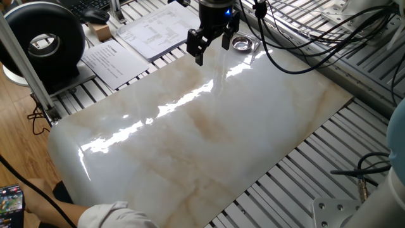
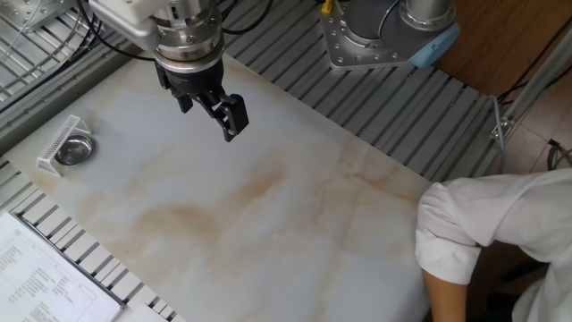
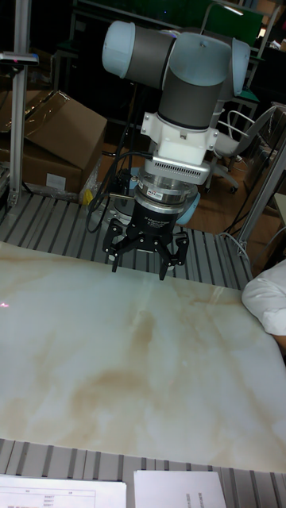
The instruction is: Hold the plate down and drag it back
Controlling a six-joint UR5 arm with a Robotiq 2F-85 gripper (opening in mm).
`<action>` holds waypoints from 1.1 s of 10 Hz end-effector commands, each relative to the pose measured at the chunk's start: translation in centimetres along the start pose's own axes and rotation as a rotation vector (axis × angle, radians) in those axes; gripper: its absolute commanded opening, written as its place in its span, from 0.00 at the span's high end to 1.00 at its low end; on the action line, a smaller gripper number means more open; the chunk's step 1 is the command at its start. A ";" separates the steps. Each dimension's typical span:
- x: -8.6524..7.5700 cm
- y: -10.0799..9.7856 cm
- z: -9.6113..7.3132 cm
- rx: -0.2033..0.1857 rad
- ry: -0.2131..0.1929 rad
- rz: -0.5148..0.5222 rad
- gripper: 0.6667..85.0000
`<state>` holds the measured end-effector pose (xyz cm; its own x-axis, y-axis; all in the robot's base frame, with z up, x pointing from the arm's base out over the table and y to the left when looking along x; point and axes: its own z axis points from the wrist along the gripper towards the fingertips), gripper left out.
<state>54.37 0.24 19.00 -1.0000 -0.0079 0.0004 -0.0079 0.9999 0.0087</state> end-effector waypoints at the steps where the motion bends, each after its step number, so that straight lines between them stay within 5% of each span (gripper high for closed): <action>1: -1.5 4.0 -0.3 -0.130 -0.070 -0.126 0.50; 5: -2.4 4.7 -0.1 -0.079 -0.123 -0.065 0.53; 9: -1.1 4.3 0.1 -0.061 -0.075 -0.151 0.53; 11: -1.4 0.2 0.6 -0.006 -0.062 -0.237 0.53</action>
<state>55.74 3.07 18.66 -0.9842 -0.1587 -0.0788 -0.1622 0.9859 0.0401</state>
